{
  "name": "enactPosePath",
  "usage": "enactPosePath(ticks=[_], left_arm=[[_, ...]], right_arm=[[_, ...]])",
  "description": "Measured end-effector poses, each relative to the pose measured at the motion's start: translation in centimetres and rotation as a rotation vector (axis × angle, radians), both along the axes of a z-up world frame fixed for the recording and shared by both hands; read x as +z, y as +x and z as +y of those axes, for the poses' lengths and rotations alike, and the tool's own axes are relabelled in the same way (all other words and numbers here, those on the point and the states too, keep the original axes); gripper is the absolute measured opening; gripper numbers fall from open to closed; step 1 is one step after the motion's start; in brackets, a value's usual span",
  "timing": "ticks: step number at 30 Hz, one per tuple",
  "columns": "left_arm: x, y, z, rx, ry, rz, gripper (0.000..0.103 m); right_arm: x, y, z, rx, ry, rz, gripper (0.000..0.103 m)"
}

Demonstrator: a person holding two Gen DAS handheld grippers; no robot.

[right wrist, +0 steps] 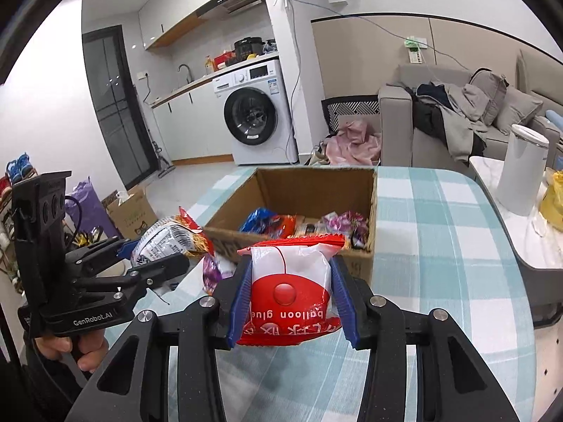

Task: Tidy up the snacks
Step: 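Lift both held packets and carry them over the cardboard box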

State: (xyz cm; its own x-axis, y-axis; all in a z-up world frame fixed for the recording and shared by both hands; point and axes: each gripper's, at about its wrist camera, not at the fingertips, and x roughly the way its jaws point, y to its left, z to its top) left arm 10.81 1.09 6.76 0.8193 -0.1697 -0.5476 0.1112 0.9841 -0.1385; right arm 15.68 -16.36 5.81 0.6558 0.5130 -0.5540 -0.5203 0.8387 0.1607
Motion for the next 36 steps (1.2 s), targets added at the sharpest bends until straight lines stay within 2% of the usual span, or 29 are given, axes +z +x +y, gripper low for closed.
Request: enactPosePath(ticks=[10,22,36], left_arm=[[2.1,1.8,0.5,0.025,-0.009,-0.037,0.053],[3.6,4.7,-0.5,0.041,0.016,-0.067,0.053],[4.2,7.8,-1.3,0.051,0.029,-0.072,0.053]], right_arm=[[1.4,2.2,-0.3,-0.041,0.055,0.003,0.044],[2.2,4.4,-0.2,-0.059,0.086,0.013,0.044],[2.9,6.0,0.8,-0.068,0.107,0.013,0.044]])
